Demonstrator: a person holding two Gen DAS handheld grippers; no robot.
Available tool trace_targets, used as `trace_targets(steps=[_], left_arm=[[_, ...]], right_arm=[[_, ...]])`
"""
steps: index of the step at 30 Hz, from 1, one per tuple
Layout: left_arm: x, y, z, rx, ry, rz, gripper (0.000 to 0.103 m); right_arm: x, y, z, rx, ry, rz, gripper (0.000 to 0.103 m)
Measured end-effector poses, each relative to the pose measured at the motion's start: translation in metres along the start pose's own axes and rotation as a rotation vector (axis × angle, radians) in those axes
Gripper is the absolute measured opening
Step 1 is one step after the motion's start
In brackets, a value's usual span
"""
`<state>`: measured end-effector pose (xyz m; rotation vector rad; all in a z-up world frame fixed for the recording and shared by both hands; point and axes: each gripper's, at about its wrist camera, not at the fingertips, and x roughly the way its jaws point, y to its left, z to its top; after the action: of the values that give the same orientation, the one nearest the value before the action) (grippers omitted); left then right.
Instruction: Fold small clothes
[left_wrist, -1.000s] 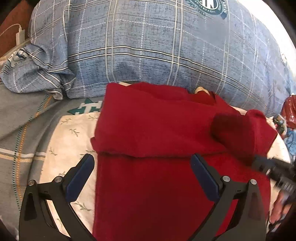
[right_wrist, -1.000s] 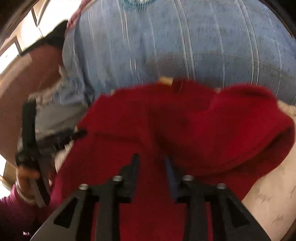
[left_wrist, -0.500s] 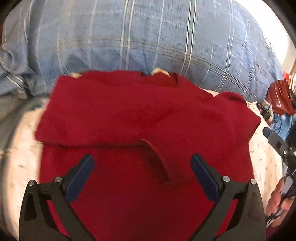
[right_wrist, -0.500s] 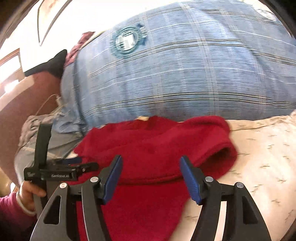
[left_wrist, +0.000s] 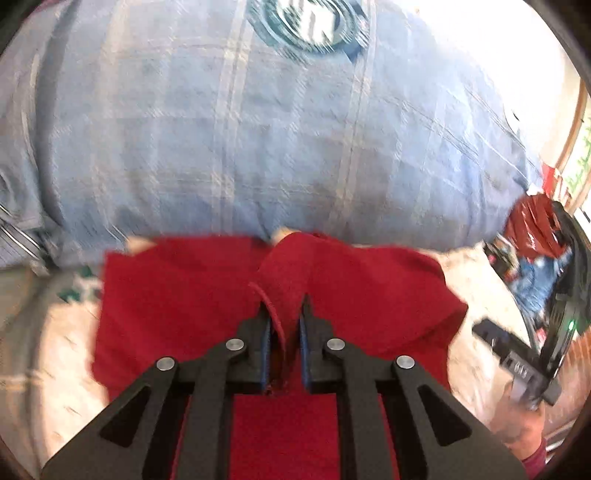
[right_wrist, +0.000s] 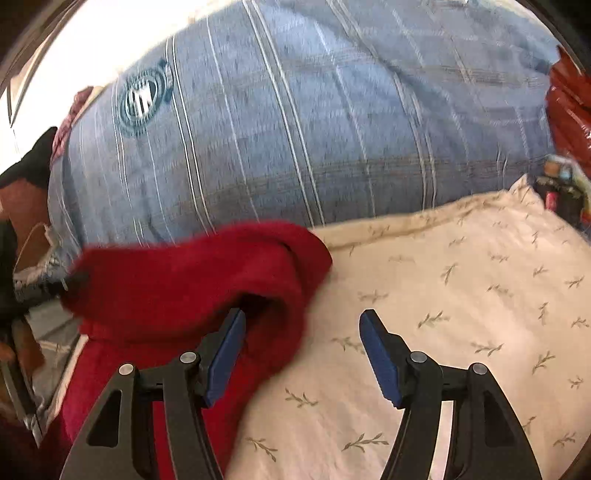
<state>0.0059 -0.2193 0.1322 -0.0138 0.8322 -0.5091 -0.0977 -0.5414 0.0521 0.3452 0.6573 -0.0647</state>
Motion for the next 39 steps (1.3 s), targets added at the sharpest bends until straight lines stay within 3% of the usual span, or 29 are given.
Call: trace_targets(steps=[2,7,9,11,13,15,19,21,23,25,26,27,29,32,34,35,36,39], left_arm=[[-0.003,0.013,0.008,-0.005,-0.005,0.023,0.01],[0.008,0.038,0.01,-0.037,0.039,0.042,0.01],[0.014,0.043,0.009,-0.043,0.05,0.044,0.01],[0.015,0.046,0.008,-0.048,0.054,0.045,0.01],[0.012,0.051,0.006,-0.055,0.05,0.045,0.01],[0.012,0.06,0.003,-0.056,0.053,0.061,0.01],[0.036,0.085,-0.009,-0.102,0.111,0.099,0.01],[0.047,0.09,-0.016,-0.112,0.146,0.105,0.01],[0.054,0.091,-0.022,-0.091,0.16,0.128,0.01],[0.056,0.091,-0.024,-0.083,0.159,0.129,0.01],[0.057,0.092,-0.024,-0.088,0.159,0.126,0.011],[0.059,0.092,-0.024,-0.09,0.158,0.124,0.011],[0.062,0.091,-0.024,-0.091,0.156,0.128,0.011],[0.065,0.089,-0.026,-0.09,0.152,0.134,0.011],[0.07,0.089,-0.028,-0.09,0.15,0.135,0.011],[0.07,0.088,-0.028,-0.092,0.148,0.13,0.011],[0.068,0.088,-0.027,-0.093,0.142,0.12,0.011],[0.057,0.085,-0.023,-0.076,0.1,0.087,0.013]], right_arm=[[0.007,0.004,-0.002,-0.021,0.023,0.004,0.063],[0.028,0.036,-0.005,-0.142,0.057,0.008,0.044],[0.04,0.048,-0.005,-0.194,0.07,-0.015,0.005],[0.045,0.051,-0.003,-0.195,0.078,-0.045,0.006],[0.031,0.042,0.001,-0.128,0.065,0.021,0.006],[0.019,0.039,-0.002,-0.135,0.078,0.033,0.006],[0.026,0.044,-0.026,-0.199,0.19,0.036,0.006],[0.027,0.044,-0.03,-0.216,0.217,0.03,0.012],[0.018,0.039,-0.022,-0.165,0.225,0.084,0.019],[0.003,0.027,-0.006,-0.058,0.194,0.188,0.042],[-0.003,0.019,0.003,-0.001,0.155,0.224,0.065],[-0.004,0.013,0.012,0.046,0.114,0.215,0.077],[0.01,0.009,0.026,0.097,0.101,0.154,0.078],[0.05,0.009,0.037,0.146,0.157,0.15,0.078],[0.085,0.008,0.038,0.17,0.226,0.143,0.066],[0.096,0.008,0.037,0.175,0.246,0.142,0.03],[0.103,0.007,0.038,0.179,0.253,0.137,0.012],[0.082,0.012,0.046,0.132,0.153,0.122,0.01]])
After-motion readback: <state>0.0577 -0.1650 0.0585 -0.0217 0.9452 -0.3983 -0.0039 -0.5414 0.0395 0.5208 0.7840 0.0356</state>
